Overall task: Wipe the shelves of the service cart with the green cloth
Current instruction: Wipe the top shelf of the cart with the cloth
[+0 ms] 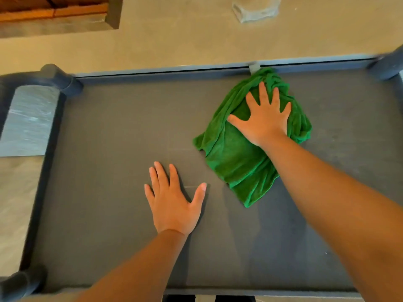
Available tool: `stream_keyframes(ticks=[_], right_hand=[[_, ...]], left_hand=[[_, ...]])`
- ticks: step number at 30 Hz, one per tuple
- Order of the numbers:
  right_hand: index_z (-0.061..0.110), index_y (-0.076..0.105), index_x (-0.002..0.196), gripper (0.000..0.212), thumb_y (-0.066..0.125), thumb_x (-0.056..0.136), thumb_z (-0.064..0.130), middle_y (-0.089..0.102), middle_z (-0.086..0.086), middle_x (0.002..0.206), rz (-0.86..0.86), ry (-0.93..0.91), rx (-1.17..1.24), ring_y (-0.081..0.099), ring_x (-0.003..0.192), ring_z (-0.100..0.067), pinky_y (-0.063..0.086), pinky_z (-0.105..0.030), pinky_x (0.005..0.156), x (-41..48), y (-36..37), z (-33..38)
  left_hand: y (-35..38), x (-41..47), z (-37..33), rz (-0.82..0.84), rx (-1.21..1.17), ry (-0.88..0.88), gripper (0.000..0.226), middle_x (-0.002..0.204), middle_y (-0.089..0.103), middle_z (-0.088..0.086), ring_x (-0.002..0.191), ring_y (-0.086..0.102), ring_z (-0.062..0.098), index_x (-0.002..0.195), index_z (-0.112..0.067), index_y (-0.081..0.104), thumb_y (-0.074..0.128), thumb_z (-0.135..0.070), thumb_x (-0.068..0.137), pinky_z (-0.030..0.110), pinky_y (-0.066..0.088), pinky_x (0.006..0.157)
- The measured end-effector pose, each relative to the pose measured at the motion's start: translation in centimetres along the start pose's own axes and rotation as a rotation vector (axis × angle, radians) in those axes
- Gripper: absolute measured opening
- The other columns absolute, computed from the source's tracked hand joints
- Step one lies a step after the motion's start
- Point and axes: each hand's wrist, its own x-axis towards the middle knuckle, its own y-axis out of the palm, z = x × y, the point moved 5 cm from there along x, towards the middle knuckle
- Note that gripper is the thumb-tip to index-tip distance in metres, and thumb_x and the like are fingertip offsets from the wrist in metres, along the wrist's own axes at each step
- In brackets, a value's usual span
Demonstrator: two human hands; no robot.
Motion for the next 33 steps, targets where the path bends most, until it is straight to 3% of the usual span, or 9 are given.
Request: stream_keyframes(ticks=[7,12,18,23,27,30,33], right_hand=[[0.035,0.008,0.159,0.112,0.017,0.067,0.100,-0.010,-0.007,0.168,-0.042,-0.086,-0.039,-0.008,0.153,-0.038,0.008,-0.069,0.116,-5.3,2.1,1.7],[0.037,0.003,0.158,0.115,0.027,0.064,0.099,-0.020,-0.007,0.166,0.086,-0.230,-0.103,-0.018,0.151,-0.036,0.004,-0.070,0.115,-13.2,4.9,3.4],[0.035,0.011,0.158,0.116,0.051,0.065,0.091,-0.026,-0.010,0.164,0.229,-0.425,-0.078,-0.023,0.149,-0.041,-0.004,-0.071,0.114,-22.2,7.6,7.0],[0.036,0.010,0.158,0.110,0.049,0.071,0.089,-0.015,-0.008,0.166,0.262,-0.481,-0.007,-0.024,0.149,-0.038,-0.013,-0.067,0.114,-23.2,9.0,15.3],[0.038,0.010,0.158,0.106,0.044,0.072,0.091,-0.009,-0.001,0.168,0.235,-0.446,0.048,-0.021,0.150,-0.036,-0.011,-0.067,0.114,-23.1,9.0,16.9],[0.041,0.010,0.157,0.104,0.042,0.072,0.092,-0.015,0.001,0.167,0.214,-0.357,0.076,-0.021,0.151,-0.034,-0.008,-0.065,0.115,-24.1,9.0,13.7],[0.044,-0.003,0.157,0.105,0.037,0.073,0.094,-0.020,0.003,0.166,0.201,-0.264,0.091,-0.021,0.151,-0.034,-0.003,-0.065,0.117,-25.6,9.0,9.8]], left_hand=[[-0.1,0.0,0.2,0.001,-0.063,0.011,0.114,0.167,-0.003,0.010,0.154,-0.010,0.022,0.158,-0.014,0.024,-0.005,-0.089,0.077,0.048,-0.003,0.123],[-0.4,0.0,0.3,0.044,-0.081,0.035,0.105,0.168,-0.003,0.010,0.154,-0.010,0.022,0.158,-0.015,0.024,0.005,-0.082,0.080,0.048,-0.003,0.122],[-2.5,1.0,1.5,0.306,-0.141,0.130,0.110,0.167,-0.009,0.008,0.153,-0.012,0.020,0.159,-0.015,0.018,0.010,-0.090,0.078,0.046,0.002,0.125],[-4.9,1.8,1.8,0.426,-0.181,0.187,0.118,0.167,0.003,0.009,0.154,-0.001,0.019,0.160,-0.016,0.015,0.016,-0.092,0.069,0.044,0.007,0.123],[-5.4,2.1,2.4,0.428,0.009,0.273,0.118,0.167,0.008,0.006,0.154,0.002,0.019,0.160,-0.022,0.011,0.012,-0.094,0.066,0.055,-0.005,0.120],[-4.3,1.6,2.7,0.382,0.261,0.324,0.118,0.168,-0.004,0.006,0.154,-0.005,0.022,0.160,-0.016,0.005,0.006,-0.095,0.072,0.056,-0.003,0.121],[-3.3,1.3,2.4,0.356,0.324,0.299,0.122,0.168,-0.007,0.007,0.154,-0.008,0.023,0.160,-0.013,0.000,0.000,-0.095,0.069,0.054,-0.002,0.122]])
